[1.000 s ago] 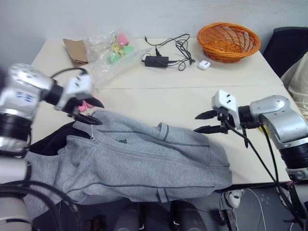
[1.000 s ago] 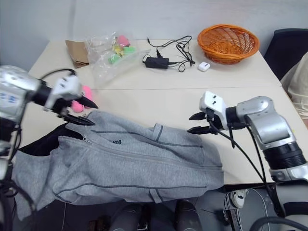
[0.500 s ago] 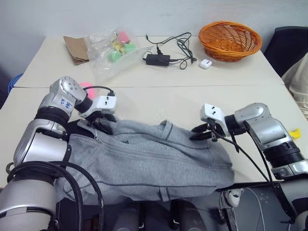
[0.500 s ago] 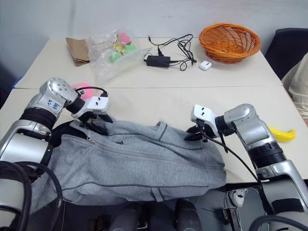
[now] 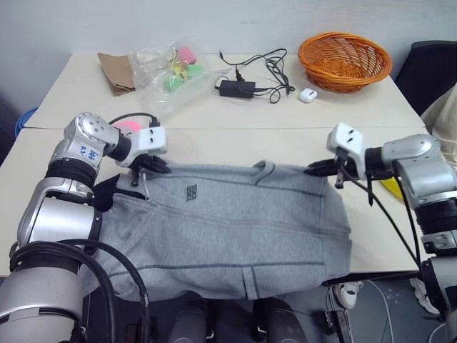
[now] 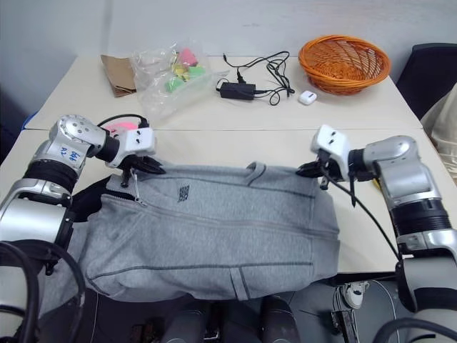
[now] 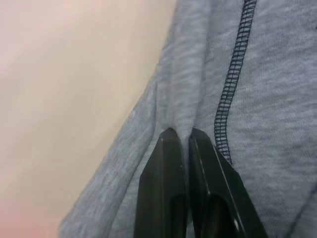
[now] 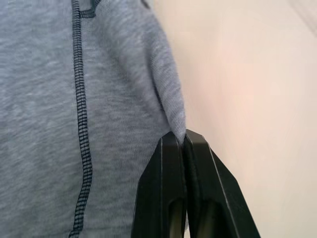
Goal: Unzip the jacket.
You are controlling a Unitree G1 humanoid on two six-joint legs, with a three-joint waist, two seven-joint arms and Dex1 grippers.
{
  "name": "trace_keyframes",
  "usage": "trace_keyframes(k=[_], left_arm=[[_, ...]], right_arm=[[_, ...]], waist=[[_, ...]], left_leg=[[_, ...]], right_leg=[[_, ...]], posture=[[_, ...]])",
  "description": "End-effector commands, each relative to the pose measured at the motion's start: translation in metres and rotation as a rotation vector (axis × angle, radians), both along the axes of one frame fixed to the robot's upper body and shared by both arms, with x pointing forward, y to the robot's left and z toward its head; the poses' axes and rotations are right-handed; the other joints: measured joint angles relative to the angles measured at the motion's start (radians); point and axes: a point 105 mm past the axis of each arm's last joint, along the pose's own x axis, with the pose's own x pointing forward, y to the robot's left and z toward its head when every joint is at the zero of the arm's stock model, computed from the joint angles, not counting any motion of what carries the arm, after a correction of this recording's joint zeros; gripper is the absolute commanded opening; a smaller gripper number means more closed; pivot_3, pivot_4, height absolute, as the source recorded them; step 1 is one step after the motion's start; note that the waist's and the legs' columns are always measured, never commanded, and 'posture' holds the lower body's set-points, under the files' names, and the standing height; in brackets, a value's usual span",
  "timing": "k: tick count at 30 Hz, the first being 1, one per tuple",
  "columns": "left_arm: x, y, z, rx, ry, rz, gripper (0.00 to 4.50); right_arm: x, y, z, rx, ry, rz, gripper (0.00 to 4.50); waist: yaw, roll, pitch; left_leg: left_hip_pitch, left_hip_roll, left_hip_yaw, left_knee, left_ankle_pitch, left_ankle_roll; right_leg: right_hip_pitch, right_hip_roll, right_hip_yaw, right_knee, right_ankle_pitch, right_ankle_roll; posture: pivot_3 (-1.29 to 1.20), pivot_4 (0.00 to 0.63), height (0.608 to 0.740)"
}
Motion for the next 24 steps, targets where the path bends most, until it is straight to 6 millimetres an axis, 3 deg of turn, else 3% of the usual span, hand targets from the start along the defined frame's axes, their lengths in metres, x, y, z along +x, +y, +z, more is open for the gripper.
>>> trace_keyframes(k=[1, 3, 10, 13, 20, 22, 24], left_arm=[[0.003, 0.008, -0.003, 0.036, -0.047, 0.026, 0.03], [0.003, 0.005, -0.012, 0.043, -0.043, 0.025, 0.03], [0.007, -0.001, -0.016, -0.004, -0.047, 0.057, 0.03], [0.008, 0.007, -0.007, -0.085, -0.050, 0.111, 0.69], [0.003, 0.030, 0.033, -0.392, -0.051, 0.247, 2.91], [-0.001, 0.039, 0.061, -0.579, -0.047, 0.299, 3.44], [-0.006, 0.051, 0.085, -0.752, -0.049, 0.356, 3.44]], right_arm=[[0.014, -0.022, 0.008, -0.018, -0.118, -0.152, 0.00], [0.019, -0.017, -0.002, -0.026, -0.123, -0.164, 0.00], [0.024, -0.013, -0.011, -0.030, -0.106, -0.182, 0.00], [0.021, -0.020, -0.008, -0.036, -0.113, -0.192, 0.63], [0.007, -0.024, 0.020, -0.019, -0.193, -0.192, 3.08], [-0.003, -0.012, 0.041, 0.062, -0.214, -0.167, 3.66], [-0.019, 0.006, 0.064, 0.182, -0.218, -0.109, 3.66]], waist=[[-0.002, 0.000, 0.000], [-0.002, 0.000, 0.000], [0.000, 0.000, 0.000], [-0.002, 0.000, 0.000], [-0.005, 0.000, 0.000], [-0.007, 0.000, 0.000], [-0.008, 0.000, 0.000]], left_leg=[[0.000, 0.000, 0.000, 0.000, 0.000, 0.000], [0.000, 0.000, 0.001, 0.000, 0.000, 0.000], [0.000, -0.002, 0.000, 0.000, 0.001, 0.001], [0.000, -0.003, 0.000, 0.000, 0.001, 0.002], [0.000, -0.002, 0.000, -0.001, 0.001, 0.002], [0.000, -0.002, 0.000, -0.001, 0.001, 0.002], [0.000, -0.002, 0.000, -0.001, 0.001, 0.002]], right_leg=[[0.000, 0.000, 0.000, 0.000, 0.000, 0.000], [0.000, 0.000, 0.000, 0.001, 0.000, 0.000], [0.000, -0.002, 0.000, 0.001, 0.000, 0.001], [0.000, -0.002, 0.000, 0.001, 0.000, 0.001], [-0.001, -0.001, 0.000, 0.001, 0.000, 0.001], [-0.001, -0.001, 0.000, 0.001, 0.000, 0.001], [-0.001, -0.001, 0.000, 0.001, 0.000, 0.001]], posture=[[0.00, 0.150, 0.740], [0.00, 0.150, 0.740], [0.00, 0.150, 0.740], [0.00, 0.150, 0.740], [0.00, 0.150, 0.740], [0.00, 0.150, 0.740], [0.00, 0.150, 0.740]])
